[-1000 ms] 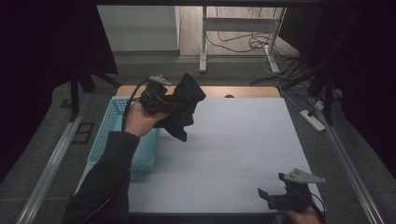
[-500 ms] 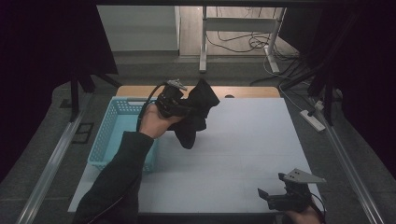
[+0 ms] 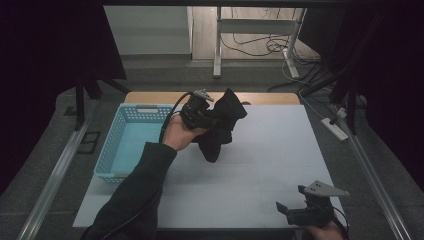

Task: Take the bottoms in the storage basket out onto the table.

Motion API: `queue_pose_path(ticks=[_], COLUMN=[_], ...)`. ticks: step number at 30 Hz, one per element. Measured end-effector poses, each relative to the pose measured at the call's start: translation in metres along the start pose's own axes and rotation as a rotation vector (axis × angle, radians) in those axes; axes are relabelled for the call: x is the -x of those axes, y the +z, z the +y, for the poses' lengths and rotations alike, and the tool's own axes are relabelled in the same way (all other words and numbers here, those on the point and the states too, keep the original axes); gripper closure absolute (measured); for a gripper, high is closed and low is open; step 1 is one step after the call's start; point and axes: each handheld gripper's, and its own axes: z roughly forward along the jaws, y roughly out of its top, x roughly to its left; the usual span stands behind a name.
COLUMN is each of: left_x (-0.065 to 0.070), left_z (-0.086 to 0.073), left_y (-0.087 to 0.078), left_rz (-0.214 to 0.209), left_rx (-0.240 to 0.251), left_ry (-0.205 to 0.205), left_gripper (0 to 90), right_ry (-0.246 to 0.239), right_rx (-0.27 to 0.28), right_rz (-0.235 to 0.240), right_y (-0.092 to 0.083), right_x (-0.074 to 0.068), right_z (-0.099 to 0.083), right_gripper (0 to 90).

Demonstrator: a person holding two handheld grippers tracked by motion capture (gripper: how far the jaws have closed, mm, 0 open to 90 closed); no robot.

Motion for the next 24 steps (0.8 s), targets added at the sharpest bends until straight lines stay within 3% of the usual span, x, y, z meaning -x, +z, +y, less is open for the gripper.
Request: queue_pose_path(ticks=[15, 20, 24], left_x=[0.001, -0.002, -0.003], left_z=[-0.014, -0.024, -0.031], left_y=[0.045, 0.064, 0.076], left_rz=[0.003, 0.029, 0.052], left_rx=[-0.035, -0.056, -0.083], left_ry=[-0.008, -0.041, -0.045], left_gripper=[60.9, 60.6, 60.3], right_ry=[0.003, 0.0, -0.001], right_rx=[-0.001, 0.0, 0.0], right_rz=[0.004, 0.005, 0.006], right_y=[0.0, 0.0, 0.0], right_x=[0.0, 0.0, 0.0], right_z=[0.0, 0.0, 0.0], right_gripper=[1.1, 1.1, 1.1])
